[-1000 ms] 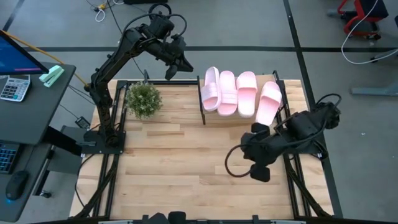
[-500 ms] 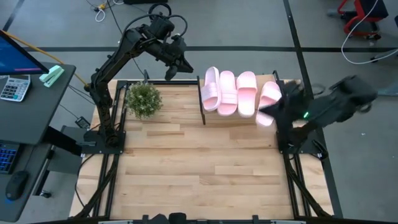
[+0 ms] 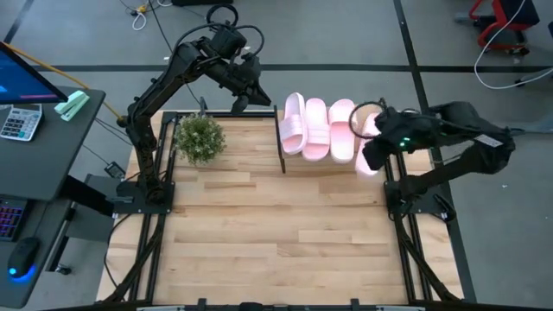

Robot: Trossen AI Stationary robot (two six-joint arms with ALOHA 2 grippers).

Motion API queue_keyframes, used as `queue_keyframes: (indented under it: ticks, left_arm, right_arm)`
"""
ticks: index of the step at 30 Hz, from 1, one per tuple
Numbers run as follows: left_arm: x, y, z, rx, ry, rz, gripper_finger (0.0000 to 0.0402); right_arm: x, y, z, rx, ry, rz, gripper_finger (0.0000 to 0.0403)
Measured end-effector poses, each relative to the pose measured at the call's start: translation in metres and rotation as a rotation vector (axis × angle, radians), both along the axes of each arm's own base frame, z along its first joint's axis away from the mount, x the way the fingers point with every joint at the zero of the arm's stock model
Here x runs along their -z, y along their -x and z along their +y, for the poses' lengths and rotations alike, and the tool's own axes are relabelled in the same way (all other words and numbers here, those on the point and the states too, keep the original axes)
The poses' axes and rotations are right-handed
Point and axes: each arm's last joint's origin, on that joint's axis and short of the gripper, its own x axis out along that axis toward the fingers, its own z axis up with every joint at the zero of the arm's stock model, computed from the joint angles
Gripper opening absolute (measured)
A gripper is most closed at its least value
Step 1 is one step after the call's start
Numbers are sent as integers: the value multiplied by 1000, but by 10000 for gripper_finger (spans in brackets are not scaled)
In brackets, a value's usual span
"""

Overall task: Pick and place slides into the shelf
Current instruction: Adjust the slides on the shelf

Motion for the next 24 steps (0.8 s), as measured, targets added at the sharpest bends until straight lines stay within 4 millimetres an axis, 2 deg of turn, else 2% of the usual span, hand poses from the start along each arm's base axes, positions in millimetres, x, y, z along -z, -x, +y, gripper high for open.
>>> queue_keyframes:
  ticks: [6,10,16,24]
  left_arm:
    - [0,0,0,-1,0,0,35]
    - [0,0,0,-2,1,0,40]
    - [0,0,0,-2,1,0,45]
    - [0,0,0,-2,2,0,35]
  right_arm:
    - [40,-1,-26,-18,3,204,8]
    - [63,-6,-44,-34,2,337,31]
    - [83,-12,-70,-72,11,486,106]
    - [91,-16,-90,-139,73,618,228]
